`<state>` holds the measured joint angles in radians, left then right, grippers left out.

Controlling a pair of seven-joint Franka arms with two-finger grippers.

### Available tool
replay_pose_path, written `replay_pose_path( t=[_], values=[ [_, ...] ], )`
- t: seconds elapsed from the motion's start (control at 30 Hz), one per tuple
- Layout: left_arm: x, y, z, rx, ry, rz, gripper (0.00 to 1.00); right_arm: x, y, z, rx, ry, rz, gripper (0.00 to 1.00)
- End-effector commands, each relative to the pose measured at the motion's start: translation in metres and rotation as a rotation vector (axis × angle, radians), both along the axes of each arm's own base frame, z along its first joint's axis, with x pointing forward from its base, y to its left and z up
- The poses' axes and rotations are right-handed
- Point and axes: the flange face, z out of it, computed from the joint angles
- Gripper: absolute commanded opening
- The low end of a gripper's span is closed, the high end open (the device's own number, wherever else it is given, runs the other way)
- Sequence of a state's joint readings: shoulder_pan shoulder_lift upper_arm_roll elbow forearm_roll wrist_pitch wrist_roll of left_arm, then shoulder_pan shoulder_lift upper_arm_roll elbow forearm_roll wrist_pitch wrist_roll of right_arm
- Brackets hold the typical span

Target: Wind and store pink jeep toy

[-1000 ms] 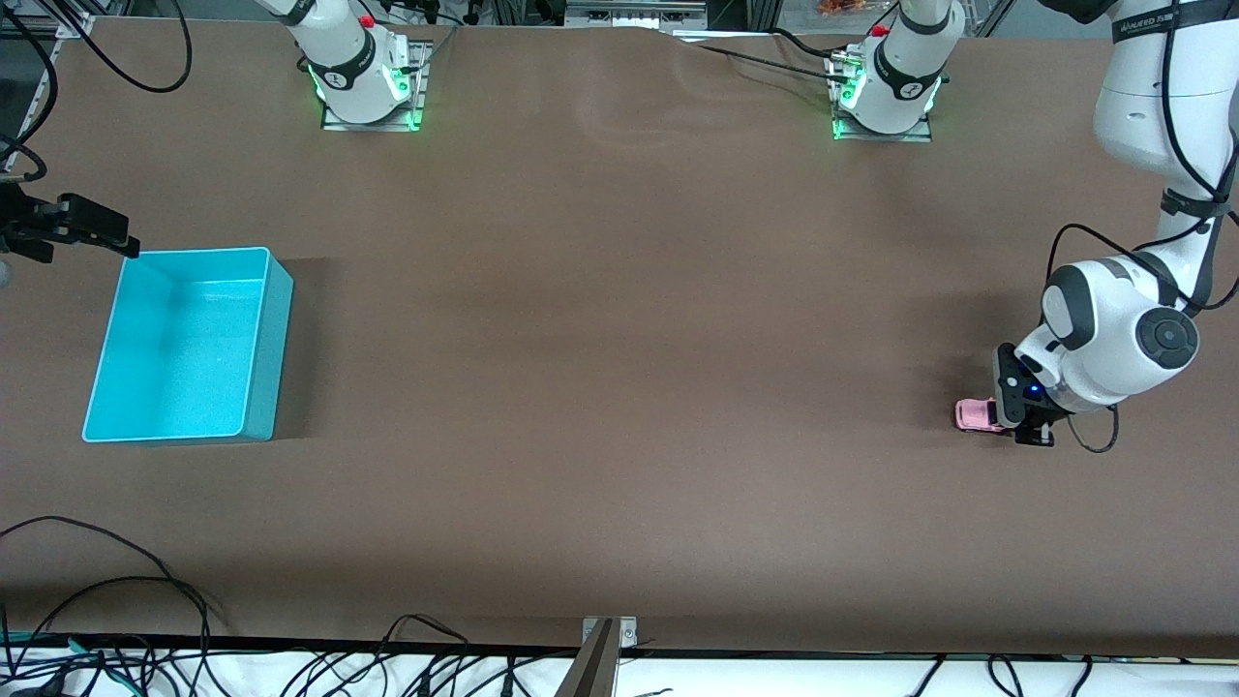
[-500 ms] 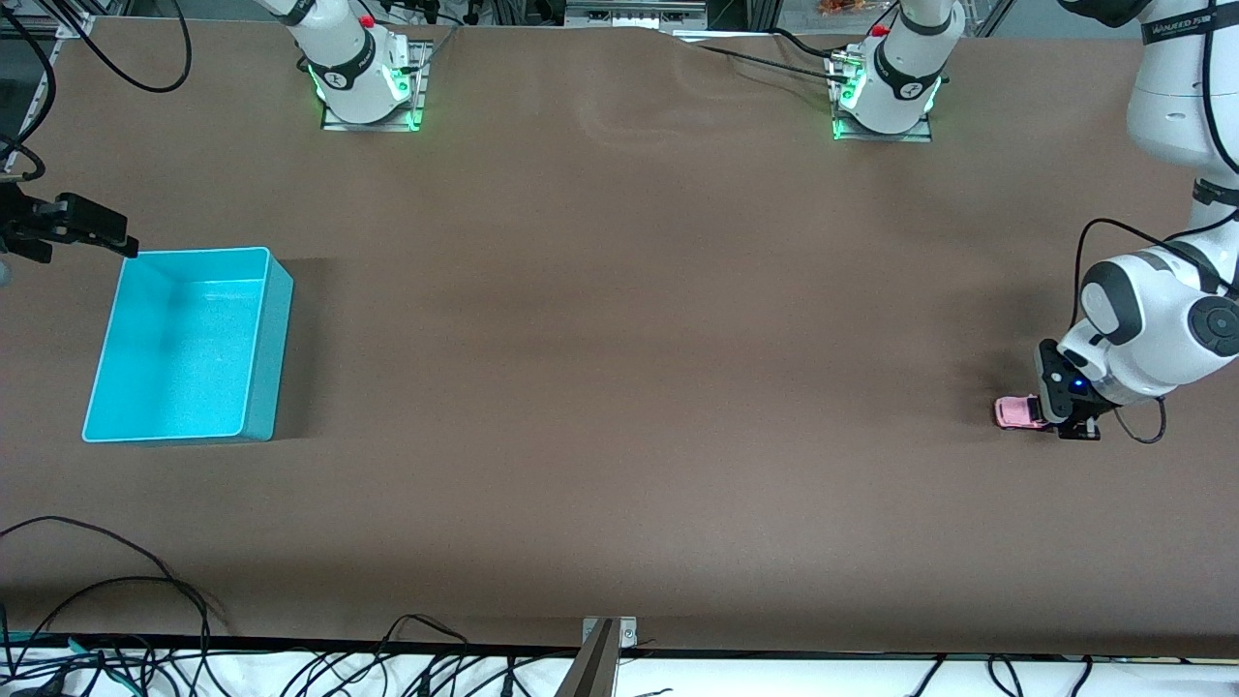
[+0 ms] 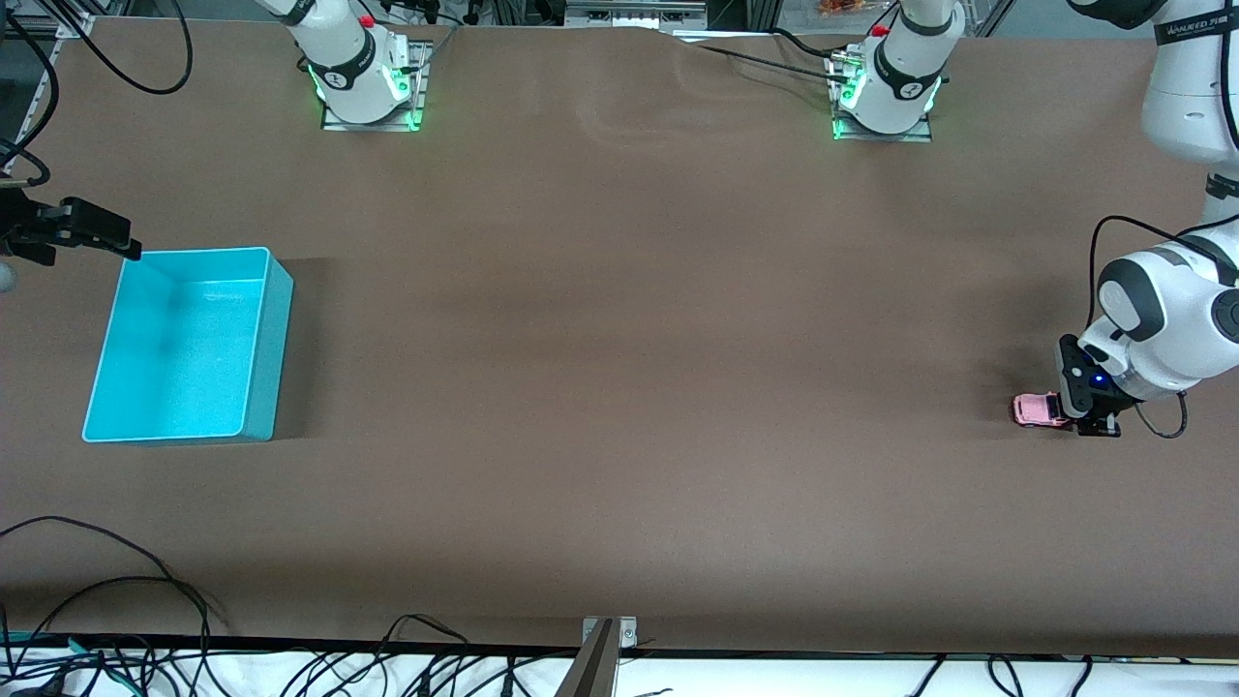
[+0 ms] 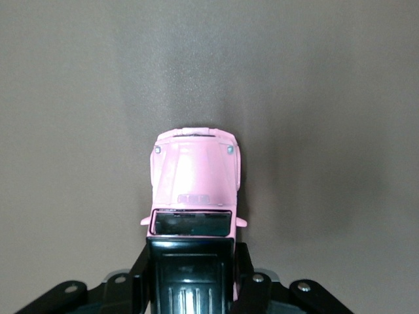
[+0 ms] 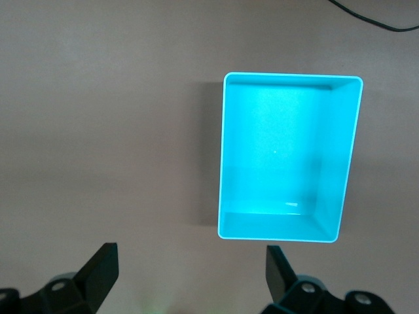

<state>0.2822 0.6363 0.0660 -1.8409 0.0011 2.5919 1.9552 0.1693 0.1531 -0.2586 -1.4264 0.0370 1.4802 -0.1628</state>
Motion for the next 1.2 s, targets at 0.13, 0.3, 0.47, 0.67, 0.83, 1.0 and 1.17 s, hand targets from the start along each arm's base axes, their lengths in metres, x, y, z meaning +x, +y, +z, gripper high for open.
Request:
replay_pose_path(
  t=[0.13, 0.3, 0.47, 0.67, 0.83, 1.0, 1.17],
  values=[
    [-0.013, -0.008, -0.045, -0.064, 0.063, 0.025, 0.44, -0.001, 0.000, 0.006, 0.019, -0.006, -0.005, 1.00],
    [-0.007, -0.010, -0.033, -0.086, 0.033, 0.047, 1.00, -0.001, 0.004, 0.007, 0.020, -0.007, -0.034, 1.00],
    [0.011, -0.018, -0.006, -0.083, 0.009, 0.029, 1.00, -0.002, 0.007, 0.017, 0.034, -0.024, -0.038, 1.00],
    [0.029, -0.027, 0.041, -0.116, 0.067, 0.000, 1.00, -0.004, 0.003, 0.024, 0.034, -0.031, -0.038, 1.00],
    [0.038, -0.029, 0.092, -0.121, 0.091, -0.023, 1.00, -0.005, 0.006, 0.023, 0.035, -0.024, -0.035, 1.00],
    [0.039, -0.028, 0.130, -0.125, 0.078, -0.025, 1.00, -0.004, 0.011, 0.024, 0.037, -0.027, -0.029, 1.00],
    [0.044, -0.025, 0.163, -0.119, 0.020, -0.022, 1.00, -0.004, 0.014, 0.024, 0.036, -0.030, -0.026, 1.00]
  ],
)
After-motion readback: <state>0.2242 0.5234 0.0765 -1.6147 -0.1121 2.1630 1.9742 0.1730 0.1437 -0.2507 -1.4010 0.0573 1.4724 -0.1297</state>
